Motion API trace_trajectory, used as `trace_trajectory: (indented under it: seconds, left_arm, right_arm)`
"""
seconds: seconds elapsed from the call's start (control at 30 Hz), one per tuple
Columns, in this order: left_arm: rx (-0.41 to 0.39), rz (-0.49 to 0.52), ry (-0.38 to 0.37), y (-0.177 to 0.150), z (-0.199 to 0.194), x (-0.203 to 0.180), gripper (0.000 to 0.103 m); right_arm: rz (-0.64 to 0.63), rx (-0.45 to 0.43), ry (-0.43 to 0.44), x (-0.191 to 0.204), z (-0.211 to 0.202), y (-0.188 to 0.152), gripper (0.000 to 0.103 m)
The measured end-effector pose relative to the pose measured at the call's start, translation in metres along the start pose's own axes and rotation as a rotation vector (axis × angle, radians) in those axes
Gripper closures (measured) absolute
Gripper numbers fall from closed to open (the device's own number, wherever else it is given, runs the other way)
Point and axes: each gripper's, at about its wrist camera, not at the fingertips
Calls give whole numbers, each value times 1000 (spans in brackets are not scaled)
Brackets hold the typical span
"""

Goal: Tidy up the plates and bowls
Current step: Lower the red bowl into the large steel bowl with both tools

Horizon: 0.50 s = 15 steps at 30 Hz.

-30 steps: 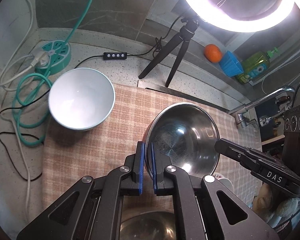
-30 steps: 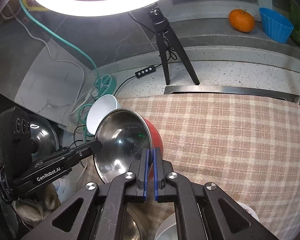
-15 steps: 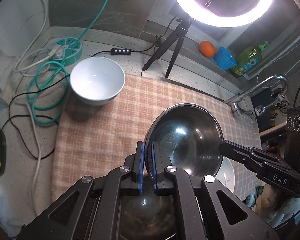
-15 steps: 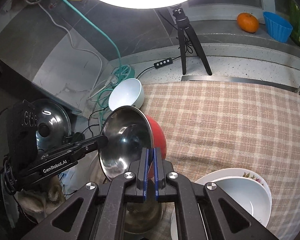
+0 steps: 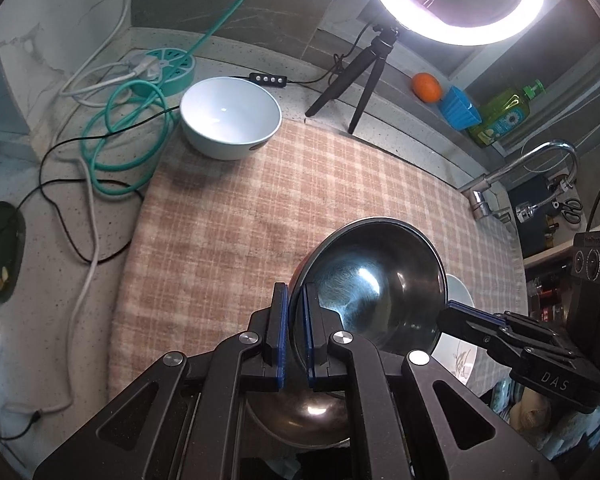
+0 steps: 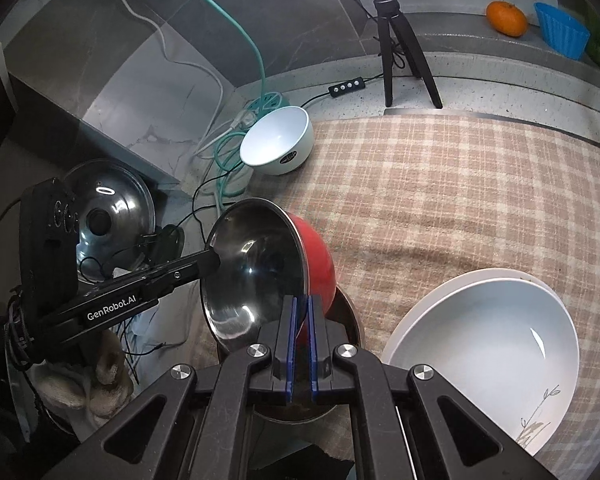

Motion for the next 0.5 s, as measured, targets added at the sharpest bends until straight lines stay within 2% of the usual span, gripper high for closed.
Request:
trace_trajectory:
  seconds: [0.5]
  left_arm:
    - [48, 3, 15, -27, 10, -1, 98]
  right_arm:
    - [19, 58, -5, -8, 17, -27, 98]
Point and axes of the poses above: each gripper's, at about its wrist camera, not at the fingertips, and z roughly the way its jaws point, x to its left, y to its top, and after that the axes turned 13 degrees about x, right-handed
